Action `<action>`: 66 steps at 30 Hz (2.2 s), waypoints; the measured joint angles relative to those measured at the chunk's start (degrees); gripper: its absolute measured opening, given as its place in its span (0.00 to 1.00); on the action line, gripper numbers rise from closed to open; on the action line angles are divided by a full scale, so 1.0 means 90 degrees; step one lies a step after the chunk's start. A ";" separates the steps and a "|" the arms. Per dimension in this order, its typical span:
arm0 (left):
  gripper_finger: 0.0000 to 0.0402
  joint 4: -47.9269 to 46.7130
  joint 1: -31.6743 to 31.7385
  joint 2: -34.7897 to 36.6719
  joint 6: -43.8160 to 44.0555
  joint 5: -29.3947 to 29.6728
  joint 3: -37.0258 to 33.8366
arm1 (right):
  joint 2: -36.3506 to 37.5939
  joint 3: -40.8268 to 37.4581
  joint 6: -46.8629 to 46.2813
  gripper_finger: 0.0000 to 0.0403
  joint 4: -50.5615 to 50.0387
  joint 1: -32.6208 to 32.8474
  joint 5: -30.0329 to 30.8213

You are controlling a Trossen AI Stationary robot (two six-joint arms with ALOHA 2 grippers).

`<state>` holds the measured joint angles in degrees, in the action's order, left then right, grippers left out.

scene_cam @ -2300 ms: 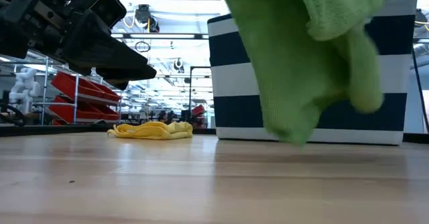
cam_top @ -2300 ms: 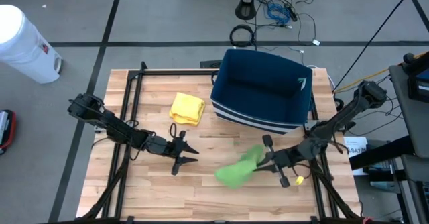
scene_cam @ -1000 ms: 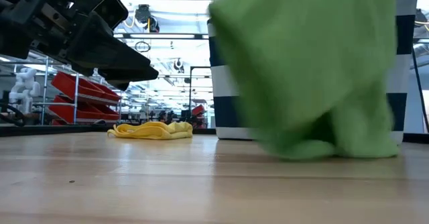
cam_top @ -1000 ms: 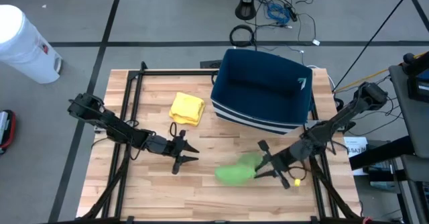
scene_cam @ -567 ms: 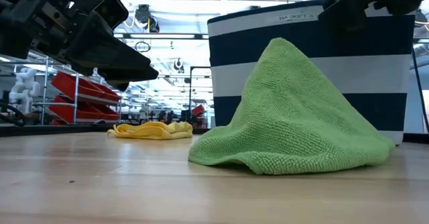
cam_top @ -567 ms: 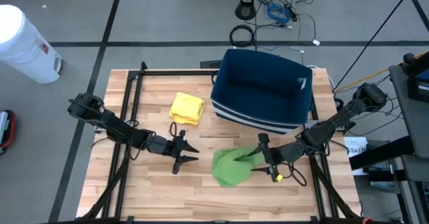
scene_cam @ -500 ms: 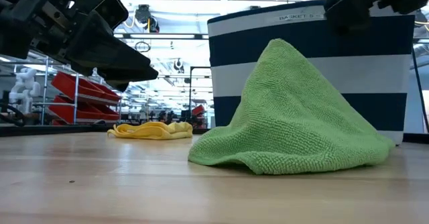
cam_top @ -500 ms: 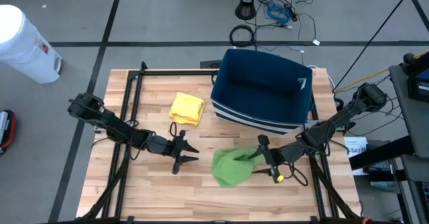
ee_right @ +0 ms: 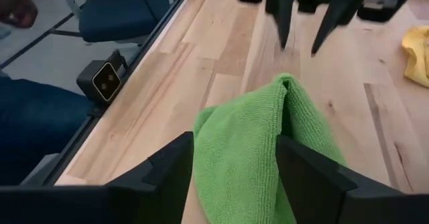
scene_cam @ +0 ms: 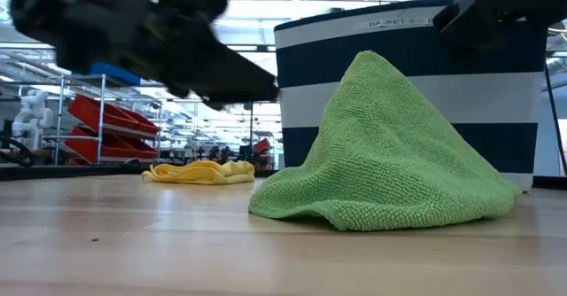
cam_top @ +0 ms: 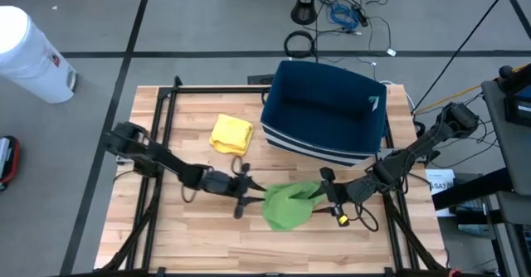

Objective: Fold towel
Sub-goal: Fold the green towel

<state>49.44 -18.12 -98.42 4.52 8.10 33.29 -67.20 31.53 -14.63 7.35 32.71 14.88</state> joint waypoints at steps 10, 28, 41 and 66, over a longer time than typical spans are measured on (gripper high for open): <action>0.40 -0.0445 -0.0008 -0.1116 -0.0037 0.0104 0.1683 | -0.0041 0.0000 -0.0349 0.49 -0.0223 0.0051 0.0002; 0.47 -0.2155 0.0149 -0.1653 0.0026 0.0780 0.3117 | -0.0775 -0.0002 -0.0412 0.49 -0.0183 0.0218 -0.0018; 0.02 -0.2760 0.0044 -0.1653 -0.0543 -0.0553 0.4449 | -0.0711 -0.0002 -0.0708 0.49 -0.0204 0.0916 -0.0020; 0.26 -0.8371 0.0678 -0.1462 0.0596 0.1389 0.5380 | 0.0265 0.0000 -0.1416 0.49 -0.0543 0.2433 -0.0274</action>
<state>-25.89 -12.02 -111.57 9.88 20.60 81.71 -64.82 31.53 -27.38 2.47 54.61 12.41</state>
